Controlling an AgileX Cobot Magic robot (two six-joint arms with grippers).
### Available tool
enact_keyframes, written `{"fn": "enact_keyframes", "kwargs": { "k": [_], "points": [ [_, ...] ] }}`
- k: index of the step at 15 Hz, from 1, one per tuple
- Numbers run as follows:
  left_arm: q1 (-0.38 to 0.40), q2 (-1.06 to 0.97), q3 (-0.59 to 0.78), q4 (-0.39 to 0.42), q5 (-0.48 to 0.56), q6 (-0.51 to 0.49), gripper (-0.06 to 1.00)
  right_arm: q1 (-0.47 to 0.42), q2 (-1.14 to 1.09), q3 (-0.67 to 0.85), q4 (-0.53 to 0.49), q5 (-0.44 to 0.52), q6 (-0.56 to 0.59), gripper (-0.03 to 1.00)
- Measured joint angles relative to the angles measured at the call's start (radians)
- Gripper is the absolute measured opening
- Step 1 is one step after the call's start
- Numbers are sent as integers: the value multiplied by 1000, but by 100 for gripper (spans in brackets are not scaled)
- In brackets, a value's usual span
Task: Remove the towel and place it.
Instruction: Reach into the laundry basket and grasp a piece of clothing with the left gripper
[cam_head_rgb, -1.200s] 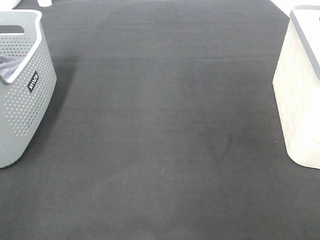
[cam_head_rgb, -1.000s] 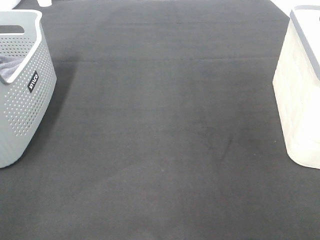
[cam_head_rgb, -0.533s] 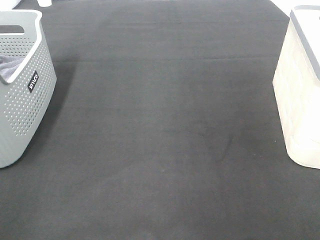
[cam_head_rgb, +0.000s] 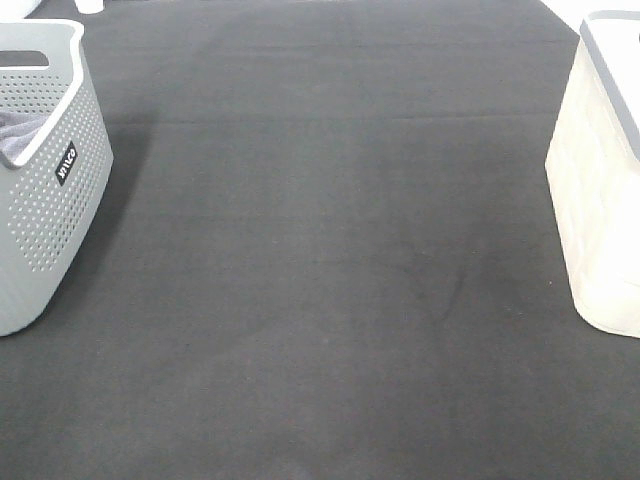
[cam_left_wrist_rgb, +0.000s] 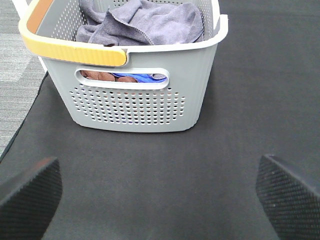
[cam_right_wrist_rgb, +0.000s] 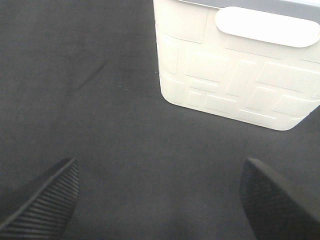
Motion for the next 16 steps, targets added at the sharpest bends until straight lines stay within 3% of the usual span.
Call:
{"fn": "enact_keyframes", "kwargs": {
  "k": [16],
  "points": [
    [0,0,0,0,0,0,99,0,0,0,0,0,0,80]
  ]
}}
